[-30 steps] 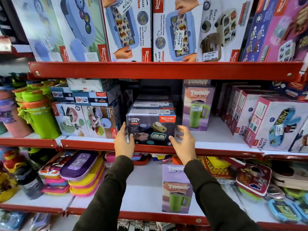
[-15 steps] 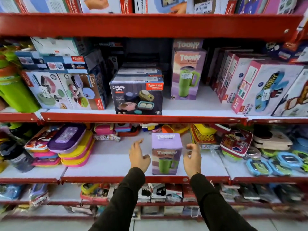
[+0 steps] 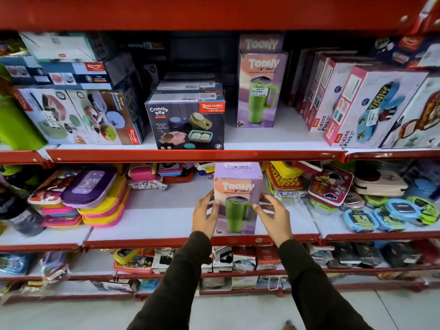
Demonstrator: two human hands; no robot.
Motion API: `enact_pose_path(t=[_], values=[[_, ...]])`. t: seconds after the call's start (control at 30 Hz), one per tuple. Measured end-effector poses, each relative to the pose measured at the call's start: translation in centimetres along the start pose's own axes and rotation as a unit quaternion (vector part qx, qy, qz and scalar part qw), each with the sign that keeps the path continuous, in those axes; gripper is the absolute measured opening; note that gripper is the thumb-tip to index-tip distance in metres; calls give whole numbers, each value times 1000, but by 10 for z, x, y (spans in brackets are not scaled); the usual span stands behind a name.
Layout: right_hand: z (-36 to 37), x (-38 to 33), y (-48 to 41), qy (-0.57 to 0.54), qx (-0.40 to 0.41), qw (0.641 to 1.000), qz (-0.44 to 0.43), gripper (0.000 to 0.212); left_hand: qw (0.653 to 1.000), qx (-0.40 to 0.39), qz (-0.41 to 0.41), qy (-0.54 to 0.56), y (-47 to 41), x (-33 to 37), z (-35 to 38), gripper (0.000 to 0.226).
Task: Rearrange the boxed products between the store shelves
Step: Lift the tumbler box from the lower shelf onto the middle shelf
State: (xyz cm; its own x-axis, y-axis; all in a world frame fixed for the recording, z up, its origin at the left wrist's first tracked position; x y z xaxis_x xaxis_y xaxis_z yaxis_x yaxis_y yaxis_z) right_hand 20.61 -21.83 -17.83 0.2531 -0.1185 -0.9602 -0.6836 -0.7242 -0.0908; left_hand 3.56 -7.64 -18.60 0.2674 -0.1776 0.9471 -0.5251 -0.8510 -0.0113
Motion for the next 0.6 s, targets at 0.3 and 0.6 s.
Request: enact_pose_path(t=[0.3,0.6], values=[[-36,-64,16,-84,102,986,-98,15,982,110,75,133,25,56,-20,26],[-54,-91,20,-71,130,976,-158,19,974,114,138,141,35,97,-28,39]])
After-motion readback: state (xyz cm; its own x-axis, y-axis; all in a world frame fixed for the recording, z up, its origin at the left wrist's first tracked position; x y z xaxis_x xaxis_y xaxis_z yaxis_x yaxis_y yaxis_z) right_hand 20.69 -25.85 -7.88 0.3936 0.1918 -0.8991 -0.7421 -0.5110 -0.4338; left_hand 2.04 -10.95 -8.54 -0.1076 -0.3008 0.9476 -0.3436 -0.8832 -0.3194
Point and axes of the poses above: each hand's wrist, its own y-axis away from the middle knuckle, its own z-axis out of the palm, x = y × z, the point moved 6 cm from there along -y, towards the middle knuckle, and after that the axes turned 5 degrees about -x, right-handed, at the moved point
